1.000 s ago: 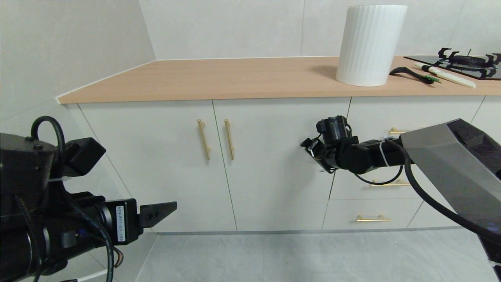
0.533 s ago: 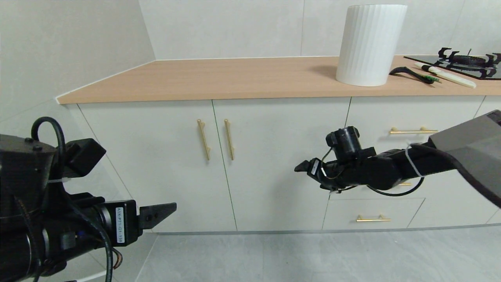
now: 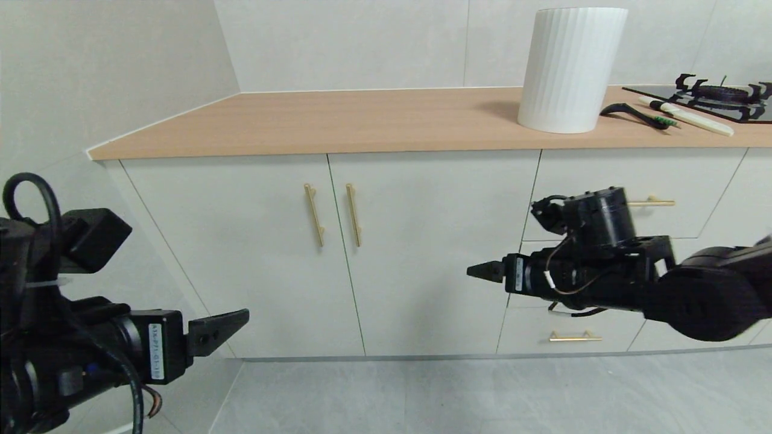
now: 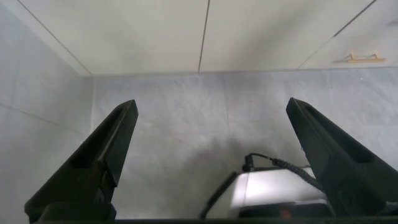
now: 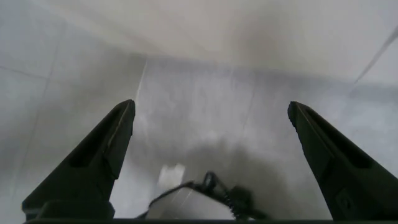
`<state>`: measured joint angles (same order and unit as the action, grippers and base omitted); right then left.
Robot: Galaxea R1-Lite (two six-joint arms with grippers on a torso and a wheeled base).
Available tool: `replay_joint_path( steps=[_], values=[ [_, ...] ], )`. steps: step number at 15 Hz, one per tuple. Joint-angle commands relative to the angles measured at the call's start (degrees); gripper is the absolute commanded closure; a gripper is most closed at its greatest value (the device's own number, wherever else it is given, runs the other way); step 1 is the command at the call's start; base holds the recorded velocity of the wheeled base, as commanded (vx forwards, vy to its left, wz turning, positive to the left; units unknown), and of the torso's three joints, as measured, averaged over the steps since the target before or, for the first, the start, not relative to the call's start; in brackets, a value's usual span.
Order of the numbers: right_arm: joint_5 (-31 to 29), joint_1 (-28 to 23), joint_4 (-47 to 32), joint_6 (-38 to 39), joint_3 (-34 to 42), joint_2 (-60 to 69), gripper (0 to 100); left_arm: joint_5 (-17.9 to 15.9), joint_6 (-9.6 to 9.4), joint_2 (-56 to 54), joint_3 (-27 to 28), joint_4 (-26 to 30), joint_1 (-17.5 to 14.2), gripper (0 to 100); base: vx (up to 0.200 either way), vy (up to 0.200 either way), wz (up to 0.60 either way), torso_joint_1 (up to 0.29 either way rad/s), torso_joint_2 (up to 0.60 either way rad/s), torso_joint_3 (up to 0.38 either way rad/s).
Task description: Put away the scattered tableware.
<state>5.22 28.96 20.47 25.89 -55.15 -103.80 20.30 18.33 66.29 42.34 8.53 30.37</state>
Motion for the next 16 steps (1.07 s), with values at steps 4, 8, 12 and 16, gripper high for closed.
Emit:
replay_joint_path(
  steps=[4,8,12,16],
  values=[
    [-13.83,-1.10,0.63,-9.55,19.38,34.90,0,-0.17,-4.80,-16.81,-4.90,0.17,-3.82,0,0.000,0.000,0.00,0.000,0.00,0.000],
    [-14.97,-2.33,-4.38,-19.83,29.93,65.31,0,-0.17,-16.66,-36.15,-11.49,0.43,-11.47,0,0.000,0.000,0.00,0.000,0.00,0.000],
    [-14.53,-14.73,-19.59,-22.11,29.49,85.87,0,-0.17,-21.85,-51.70,-14.74,1.31,-18.41,0,0.000,0.000,0.00,0.000,0.00,0.000],
    [-15.85,-18.95,-26.80,-31.52,29.31,98.09,0,2.29,-22.90,-60.67,-16.23,5.79,-22.63,0,0.000,0.000,0.00,0.000,0.00,0.000]
  ],
)
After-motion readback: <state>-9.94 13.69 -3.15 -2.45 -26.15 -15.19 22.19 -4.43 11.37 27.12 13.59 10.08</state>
